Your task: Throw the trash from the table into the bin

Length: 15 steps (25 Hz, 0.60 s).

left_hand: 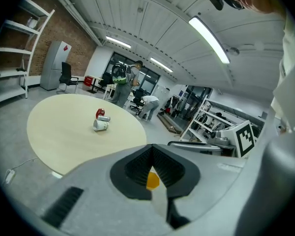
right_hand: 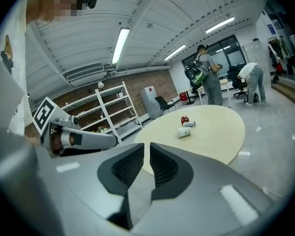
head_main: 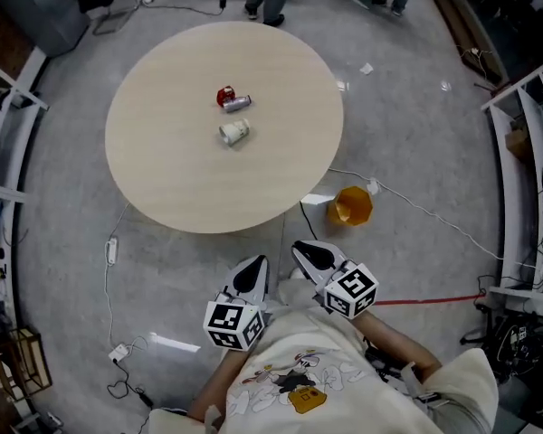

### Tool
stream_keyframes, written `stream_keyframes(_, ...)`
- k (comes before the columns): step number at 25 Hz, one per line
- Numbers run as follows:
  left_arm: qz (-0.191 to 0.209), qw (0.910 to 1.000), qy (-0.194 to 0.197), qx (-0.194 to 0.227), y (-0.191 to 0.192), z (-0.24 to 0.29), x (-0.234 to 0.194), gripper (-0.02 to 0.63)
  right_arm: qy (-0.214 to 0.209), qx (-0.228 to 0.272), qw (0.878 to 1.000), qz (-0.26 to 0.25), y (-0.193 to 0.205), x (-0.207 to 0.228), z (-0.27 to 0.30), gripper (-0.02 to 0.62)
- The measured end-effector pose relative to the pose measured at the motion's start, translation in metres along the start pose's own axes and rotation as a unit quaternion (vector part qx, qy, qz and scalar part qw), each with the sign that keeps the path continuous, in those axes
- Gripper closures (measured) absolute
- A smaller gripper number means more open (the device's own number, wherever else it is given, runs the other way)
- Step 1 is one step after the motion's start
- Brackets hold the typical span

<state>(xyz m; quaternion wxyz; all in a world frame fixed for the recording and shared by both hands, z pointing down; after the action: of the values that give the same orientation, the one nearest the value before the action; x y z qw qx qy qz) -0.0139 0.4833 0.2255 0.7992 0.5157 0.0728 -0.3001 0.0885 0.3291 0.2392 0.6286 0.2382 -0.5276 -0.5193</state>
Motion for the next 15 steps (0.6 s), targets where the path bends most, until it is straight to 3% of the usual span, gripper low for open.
stream_keyframes(5, 0.013, 0.9998, 0.009, -0.007, 0.008, 0.013, 0.038, 0.603, 0.004, 0.010, 1.000, -0.019, 0.000, 0.019, -0.038, 0.538)
stream_keyframes(11, -0.011, 0.9996, -0.005, -0.024, 0.017, 0.020, 0.036, 0.603, -0.011, 0.004, 1.000, -0.003, 0.009, 0.029, -0.040, 0.510)
stream_keyframes(15, -0.006, 0.9998, 0.007, -0.017, 0.000, 0.028, 0.028, 0.603, -0.024, -0.018, 0.999, -0.030, 0.001, 0.023, -0.030, 0.493)
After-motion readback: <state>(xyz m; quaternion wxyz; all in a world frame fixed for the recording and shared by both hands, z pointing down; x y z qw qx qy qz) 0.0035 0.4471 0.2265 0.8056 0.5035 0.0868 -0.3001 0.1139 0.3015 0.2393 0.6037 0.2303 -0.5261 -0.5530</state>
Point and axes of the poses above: the fingertips, and each gripper's own axes: z forward along the fingers, x to its right, y out of its underside, the point moved 9 cm from there along -z, backward along the fingers, and after that the axes turned 6 degrees about -y, right-handed, at the moved point
